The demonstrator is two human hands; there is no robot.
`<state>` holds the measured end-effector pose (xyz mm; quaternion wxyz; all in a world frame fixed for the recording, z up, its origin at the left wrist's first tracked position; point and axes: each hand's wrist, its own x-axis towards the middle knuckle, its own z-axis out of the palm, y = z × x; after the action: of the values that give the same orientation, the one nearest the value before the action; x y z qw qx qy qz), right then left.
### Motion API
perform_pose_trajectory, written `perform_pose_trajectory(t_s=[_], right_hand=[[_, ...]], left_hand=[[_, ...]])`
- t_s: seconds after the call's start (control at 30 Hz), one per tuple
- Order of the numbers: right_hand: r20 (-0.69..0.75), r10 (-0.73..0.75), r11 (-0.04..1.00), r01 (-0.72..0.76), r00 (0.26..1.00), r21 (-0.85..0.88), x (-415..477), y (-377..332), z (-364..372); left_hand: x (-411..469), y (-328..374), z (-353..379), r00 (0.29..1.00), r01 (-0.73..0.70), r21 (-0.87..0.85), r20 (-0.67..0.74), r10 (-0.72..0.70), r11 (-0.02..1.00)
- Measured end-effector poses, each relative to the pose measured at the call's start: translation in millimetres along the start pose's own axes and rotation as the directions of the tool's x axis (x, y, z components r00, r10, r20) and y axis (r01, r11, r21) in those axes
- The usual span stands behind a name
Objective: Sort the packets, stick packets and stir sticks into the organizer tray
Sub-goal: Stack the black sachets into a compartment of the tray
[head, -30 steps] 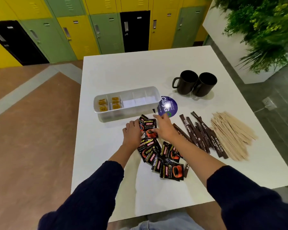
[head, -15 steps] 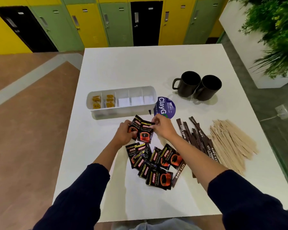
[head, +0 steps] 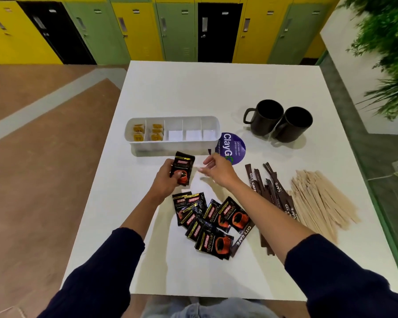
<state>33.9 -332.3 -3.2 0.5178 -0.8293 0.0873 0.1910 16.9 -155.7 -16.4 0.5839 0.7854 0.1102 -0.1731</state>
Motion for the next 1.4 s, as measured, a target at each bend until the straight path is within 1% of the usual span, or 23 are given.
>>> perform_pose_trajectory(t_s=[0.07, 0.13, 0.23, 0.33, 0.43, 0.5, 0.67, 0.77, 0.9, 1.0, 1.07, 1.17, 1.2, 1.23, 1.27, 1.33, 1.4], right_hand=[[0.177, 0.006, 0.976, 0.033, 0.984, -0.217, -2.7, 6.9, -0.2], [0.29, 0.024, 0.947, 0.072, 0.957, -0.314, -6.8, 11.8, 3.3], [0.331, 0.026, 0.927, 0.101, 0.943, -0.361, -10.7, 12.0, 10.0], [0.346, 0.053, 0.915, 0.093, 0.937, -0.394, -13.0, 10.7, 13.9], [0.332, 0.057, 0.914, 0.085, 0.942, -0.398, -14.3, 7.7, 13.5], [0.293, 0.034, 0.927, 0.079, 0.956, -0.368, -13.2, 2.3, 11.2], [0.214, -0.003, 0.979, 0.046, 0.977, -0.198, -11.0, -18.5, 6.1], [0.164, -0.045, 0.986, 0.07, 0.985, -0.149, -10.8, -28.6, 10.6], [0.053, -0.101, 0.987, 0.107, 0.993, -0.118, -10.9, -37.8, 23.6], [0.031, -0.121, 0.987, 0.124, 0.992, -0.099, -11.3, -42.1, 32.6], [0.028, -0.116, 0.99, 0.118, 0.993, -0.074, -10.9, -42.7, 38.4], [-0.032, -0.099, 0.995, 0.098, 0.995, -0.029, -9.1, -41.2, 42.6], [-0.048, -0.094, 0.995, 0.092, 0.994, -0.047, -8.1, -39.3, 42.5], [-0.038, -0.091, 0.992, 0.087, 0.995, -0.096, -7.9, -36.9, 41.4], [0.011, -0.086, 0.982, 0.086, 0.996, -0.166, -7.9, -33.7, 40.7], [0.196, -0.069, 0.944, 0.128, 0.978, -0.305, -9.4, -28.2, 44.3], [0.357, -0.06, 0.889, 0.212, 0.932, -0.405, -12.6, -23.8, 52.8]], left_hand=[[-2.3, -2.0, -5.8, 1.0, -0.006, 0.0, -0.004, 0.006, 1.0], [-4.5, -4.2, -10.6, 1.0, 0.002, -0.008, 0.008, -0.002, 1.0], [-6.1, -6.8, -17.1, 0.999, 0.024, -0.027, 0.028, -0.024, 0.999], [-7.6, -9.9, -24.2, 0.997, 0.062, -0.07, 0.052, -0.059, 0.996], [-9.0, -13.3, -30.3, 0.992, 0.099, -0.1, 0.093, -0.09, 0.99], [-11.4, -14.1, -32.7, 0.987, 0.115, -0.104, 0.122, -0.102, 0.988], [-13.6, -15.0, -30.7, 0.976, 0.135, -0.09, 0.186, -0.116, 0.987], [-14.0, -12.9, -28.9, 0.963, 0.162, -0.117, 0.236, -0.131, 0.98], [-15.6, -6.4, -29.1, 0.945, 0.191, -0.183, 0.302, -0.129, 0.964], [-14.1, -7.7, -32.6, 0.927, 0.173, -0.187, 0.363, -0.095, 0.967], [-11.1, -11.6, -35.9, 0.929, 0.149, -0.152, 0.361, -0.086, 0.977], [-7.8, -13.7, -42.3, 0.952, 0.122, -0.104, 0.292, -0.087, 0.987], [-5.7, -14.8, -45.7, 0.962, 0.112, -0.084, 0.261, -0.086, 0.99], [-4.3, -15.3, -49.5, 0.969, 0.102, -0.063, 0.233, -0.085, 0.993], [-3.4, -15.9, -53.5, 0.974, 0.097, -0.049, 0.212, -0.084, 0.994], [-2.9, -16.3, -61.9, 0.978, 0.1, -0.059, 0.189, -0.088, 0.993], [-3.0, -16.4, -68.5, 0.979, 0.105, -0.085, 0.184, -0.088, 0.991]])
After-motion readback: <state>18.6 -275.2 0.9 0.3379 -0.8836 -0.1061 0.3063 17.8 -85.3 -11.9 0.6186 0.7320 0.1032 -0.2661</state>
